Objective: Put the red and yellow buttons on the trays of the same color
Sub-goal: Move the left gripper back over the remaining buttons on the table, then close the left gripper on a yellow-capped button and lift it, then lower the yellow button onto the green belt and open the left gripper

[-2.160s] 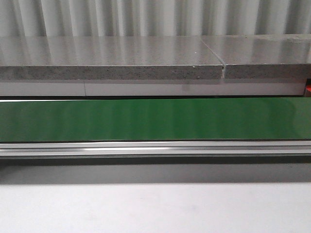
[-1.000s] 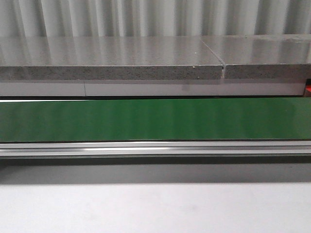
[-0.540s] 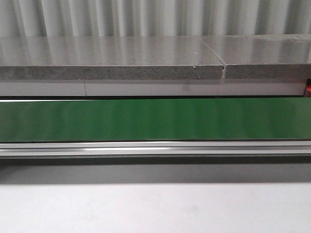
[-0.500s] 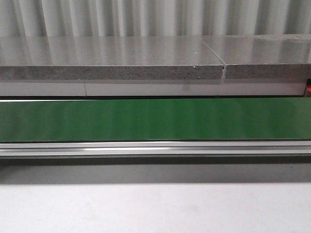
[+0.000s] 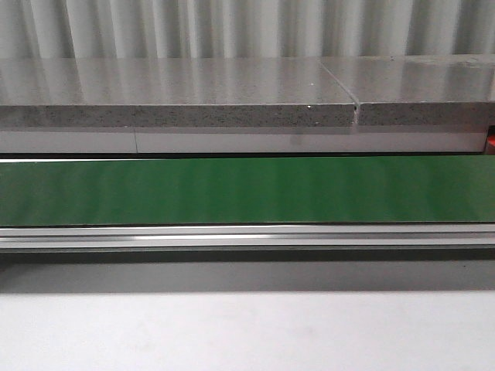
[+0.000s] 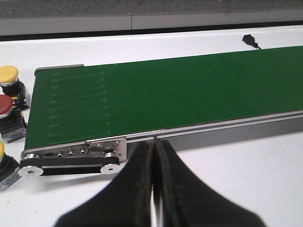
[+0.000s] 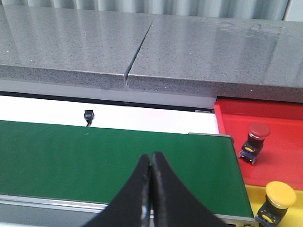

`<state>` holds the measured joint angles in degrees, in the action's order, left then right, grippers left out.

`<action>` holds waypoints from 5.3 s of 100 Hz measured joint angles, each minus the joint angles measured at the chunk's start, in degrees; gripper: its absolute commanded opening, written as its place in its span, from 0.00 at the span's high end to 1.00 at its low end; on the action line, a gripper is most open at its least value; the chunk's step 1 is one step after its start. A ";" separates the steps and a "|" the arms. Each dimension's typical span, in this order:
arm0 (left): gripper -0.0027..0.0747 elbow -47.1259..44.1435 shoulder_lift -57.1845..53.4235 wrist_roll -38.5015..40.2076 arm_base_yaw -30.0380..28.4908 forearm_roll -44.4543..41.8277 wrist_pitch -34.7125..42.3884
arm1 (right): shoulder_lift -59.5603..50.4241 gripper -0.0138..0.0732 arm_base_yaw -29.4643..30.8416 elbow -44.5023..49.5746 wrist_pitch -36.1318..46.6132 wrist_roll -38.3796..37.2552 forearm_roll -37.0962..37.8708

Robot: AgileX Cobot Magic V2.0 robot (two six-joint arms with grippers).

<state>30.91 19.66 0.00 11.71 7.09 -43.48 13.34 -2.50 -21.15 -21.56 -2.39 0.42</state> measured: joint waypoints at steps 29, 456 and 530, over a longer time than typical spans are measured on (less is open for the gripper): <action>0.99 0.00 0.00 0.00 0.00 0.12 0.32 | 0.00 0.92 0.00 0.00 -0.12 0.00 0.00; 0.70 54.22 72.53 0.37 -22.51 -4.73 -27.38 | 0.00 0.92 0.00 0.03 -0.12 0.00 -0.10; 0.66 54.22 80.77 0.00 -15.57 -6.55 -27.39 | 0.00 0.92 0.00 0.13 -0.12 0.00 -0.10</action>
<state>85.13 100.43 0.00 -3.86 0.54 -70.87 13.34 -2.50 -21.03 -21.68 -2.39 0.32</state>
